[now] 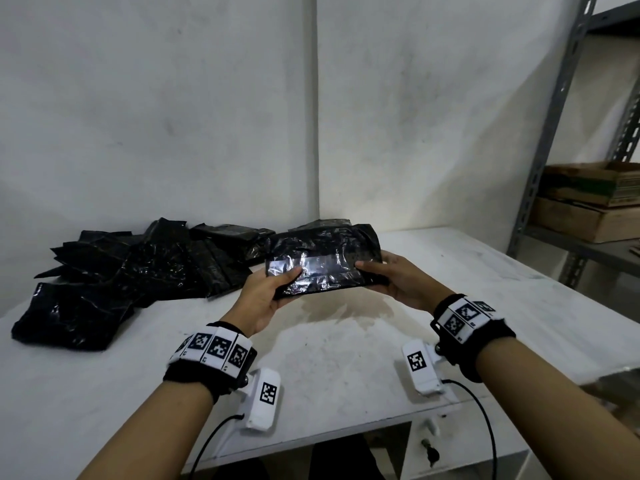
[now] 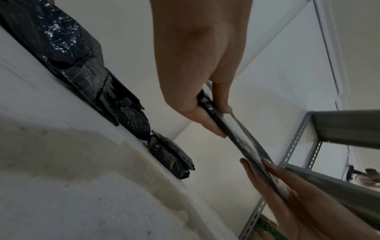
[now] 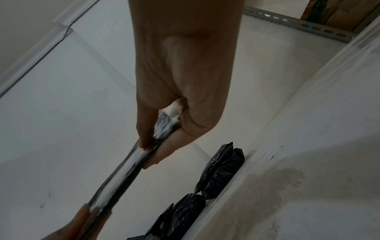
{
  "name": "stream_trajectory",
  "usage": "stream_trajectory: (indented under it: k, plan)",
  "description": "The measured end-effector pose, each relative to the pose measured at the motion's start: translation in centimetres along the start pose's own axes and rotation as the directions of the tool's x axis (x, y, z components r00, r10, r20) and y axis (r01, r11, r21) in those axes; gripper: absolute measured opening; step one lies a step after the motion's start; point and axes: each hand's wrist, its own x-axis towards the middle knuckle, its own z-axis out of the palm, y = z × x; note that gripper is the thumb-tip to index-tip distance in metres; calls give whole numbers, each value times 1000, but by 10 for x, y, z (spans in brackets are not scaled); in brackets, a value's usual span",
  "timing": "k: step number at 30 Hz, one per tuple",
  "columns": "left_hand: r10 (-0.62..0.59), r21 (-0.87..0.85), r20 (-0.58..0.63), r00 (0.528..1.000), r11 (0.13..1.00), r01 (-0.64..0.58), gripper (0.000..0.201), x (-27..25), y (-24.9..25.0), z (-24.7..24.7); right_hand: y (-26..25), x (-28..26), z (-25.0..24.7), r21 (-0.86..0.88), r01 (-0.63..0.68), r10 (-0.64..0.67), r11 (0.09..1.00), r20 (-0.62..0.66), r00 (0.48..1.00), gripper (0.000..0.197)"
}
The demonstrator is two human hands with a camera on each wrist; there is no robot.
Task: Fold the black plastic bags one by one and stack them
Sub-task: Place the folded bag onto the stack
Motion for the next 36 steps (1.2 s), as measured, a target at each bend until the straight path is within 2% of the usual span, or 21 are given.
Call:
stream_trajectory:
  k: [4,8,10,13,17,23,28,31,36]
  plan:
    - [49,-57,-29,998,997,-51,19,2,0,-4,-4,-7,-3,98,-6,5,995,17,1000,43]
    - [88,-85,-71,994,992,-94,26,4,2,-10,-2,-10,-9,237,46,-28,970,-79,996,22]
    - [96,-94,-82,992,990,-104,27,5,3,-10,0,-9,-10,249,84,-51,965,-138,989,27]
    - [95,-109,-83,992,989,-104,28,6,1,-8,1,-5,-7,267,104,-64,958,-154,986,35]
    - [95,-114,-79,992,988,-103,29,6,-1,-8,4,0,-2,270,163,-114,949,-189,975,13]
    - [91,-133,-84,992,986,-101,30,7,-3,-10,8,4,-1,327,138,-75,935,-199,977,22]
    - [96,-161,-66,993,981,-105,34,6,-3,-5,13,11,0,408,112,-24,906,-215,976,5]
    - [97,-172,-60,994,980,-106,34,7,-3,-4,14,11,1,389,128,-36,912,-236,971,4]
    - [93,-176,-68,993,979,-104,26,7,-4,-6,12,5,0,368,108,-41,924,-187,982,22]
